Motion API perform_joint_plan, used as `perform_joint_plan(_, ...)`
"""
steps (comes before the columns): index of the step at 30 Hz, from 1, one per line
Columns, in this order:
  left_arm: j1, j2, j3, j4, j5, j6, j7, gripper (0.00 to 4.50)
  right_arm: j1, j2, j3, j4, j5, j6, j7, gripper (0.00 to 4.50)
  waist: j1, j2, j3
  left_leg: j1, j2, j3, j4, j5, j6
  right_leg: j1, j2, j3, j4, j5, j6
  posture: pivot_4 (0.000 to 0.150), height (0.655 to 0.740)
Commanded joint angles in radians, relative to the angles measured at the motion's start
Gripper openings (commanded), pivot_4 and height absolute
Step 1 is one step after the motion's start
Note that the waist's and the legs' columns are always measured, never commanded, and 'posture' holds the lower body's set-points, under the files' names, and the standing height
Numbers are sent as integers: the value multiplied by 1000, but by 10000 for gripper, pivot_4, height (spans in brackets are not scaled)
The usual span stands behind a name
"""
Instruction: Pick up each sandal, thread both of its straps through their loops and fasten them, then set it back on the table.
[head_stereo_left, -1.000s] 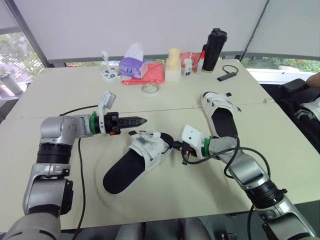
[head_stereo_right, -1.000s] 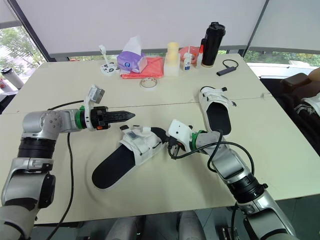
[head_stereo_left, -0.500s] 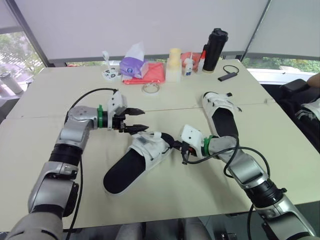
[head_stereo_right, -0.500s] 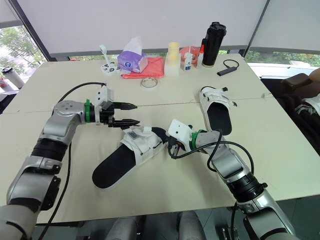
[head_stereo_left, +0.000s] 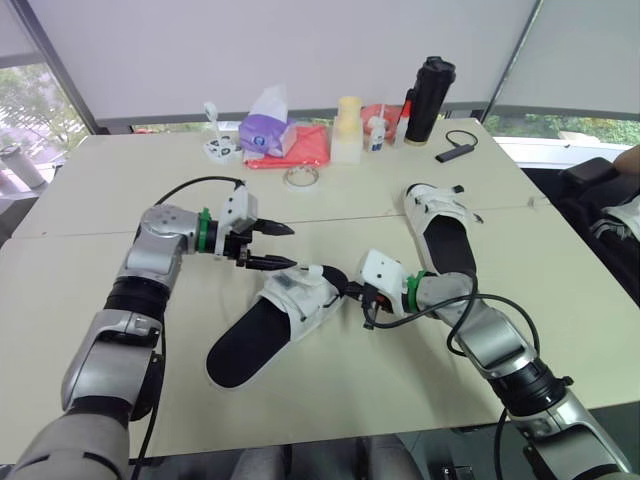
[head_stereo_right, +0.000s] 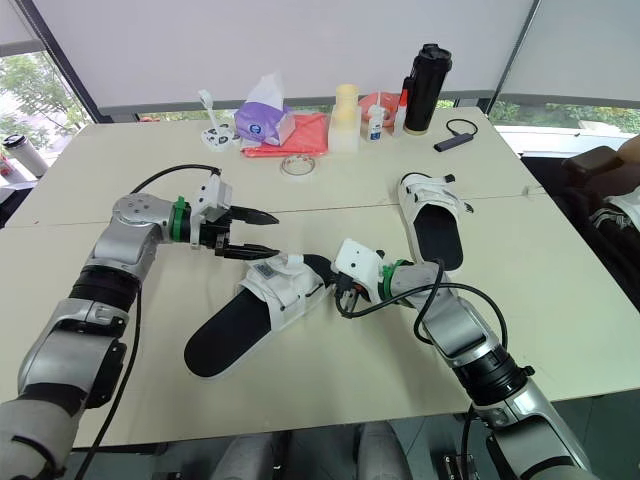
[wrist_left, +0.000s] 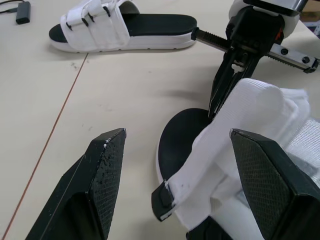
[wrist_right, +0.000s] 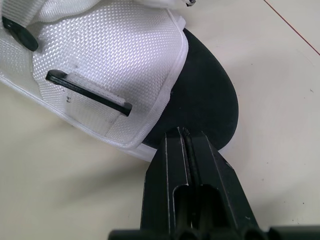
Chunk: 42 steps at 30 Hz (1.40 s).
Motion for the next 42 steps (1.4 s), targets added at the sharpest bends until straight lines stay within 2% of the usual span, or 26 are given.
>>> perform_joint_plan(1,-23,10,28,-14,-10,-2,-6,34277,7,-5,5,-17,-10,7,1,0,0,0,0,0,0,0,0,0,0,0,0,0,0,0,0,1500,7400)
perform_joint_plan(15,-12,-22,-4,-24,20,-55,-25,34277,3,-6,8,-18,-10,7,7,0,0,0,0,0,0,0,0,0,0,0,0,0,0,0,0,1500,7400)
perform_joint_plan(26,-34,-31,-27,45,90,-180,-21,34277,27,-13,22,-101,30,49,57,0,-1,0,0,0,0,0,0,0,0,0,0,0,0,0,0,1500,7400)
perform_joint_plan(42,-78,-15,-22,77,88,-227,-76,34277,46,-40,57,-199,63,132,129,0,-4,0,0,0,0,0,0,0,0,0,0,0,0,0,0,1500,7400)
